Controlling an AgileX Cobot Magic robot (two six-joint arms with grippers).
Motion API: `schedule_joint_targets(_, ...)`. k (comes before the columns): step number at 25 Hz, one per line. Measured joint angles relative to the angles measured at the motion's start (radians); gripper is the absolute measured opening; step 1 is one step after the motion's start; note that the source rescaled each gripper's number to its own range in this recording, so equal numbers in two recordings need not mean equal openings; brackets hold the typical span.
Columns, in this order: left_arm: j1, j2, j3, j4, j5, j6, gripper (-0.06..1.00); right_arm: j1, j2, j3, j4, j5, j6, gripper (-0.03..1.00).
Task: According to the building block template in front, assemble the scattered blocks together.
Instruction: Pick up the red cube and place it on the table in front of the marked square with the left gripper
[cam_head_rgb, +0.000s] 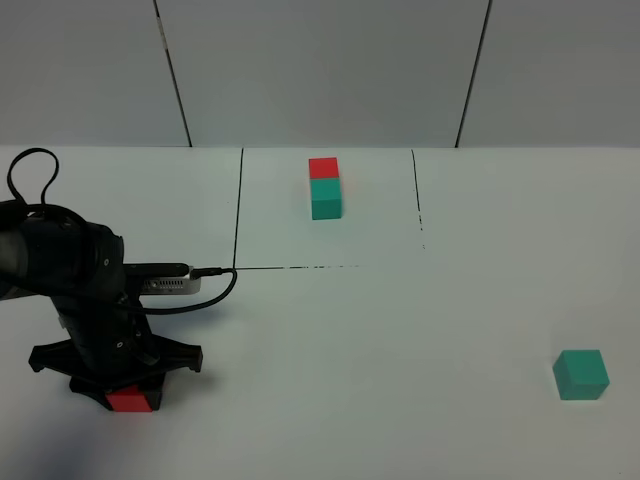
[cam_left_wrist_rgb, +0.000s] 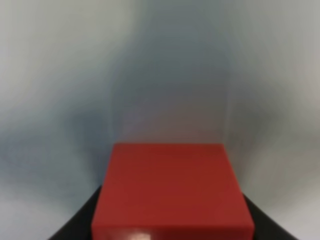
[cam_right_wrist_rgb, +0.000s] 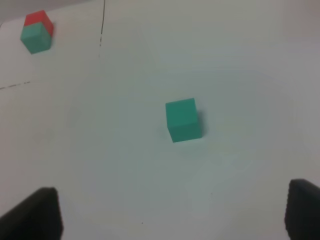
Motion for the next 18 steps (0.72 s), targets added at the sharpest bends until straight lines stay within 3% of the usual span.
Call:
schedule_joint_targets(6,0.0,0.0,-0.003,0.0,0.004,0.012,0.0,0.0,0.0,0.0,0.0,0.0,0.0,0.78)
schedule_joint_targets(8,0.0,0.003,-0.023,0.0,0.023,0.061,0.0,0.0,0.0,0.0,0.0,0.0,0.0,0.78)
schedule_joint_targets(11,0.0,0.02,-0.1,0.0,0.074,0.21,0.0,0.0,0.0,0.0,0.0,0.0,-0.001,0.78)
schedule_joint_targets(18,-0.062,0.031,-0.363,0.0,0.234,0.754,0.0,0.0,0.0,0.0,0.0,0.0,-0.001,0.78)
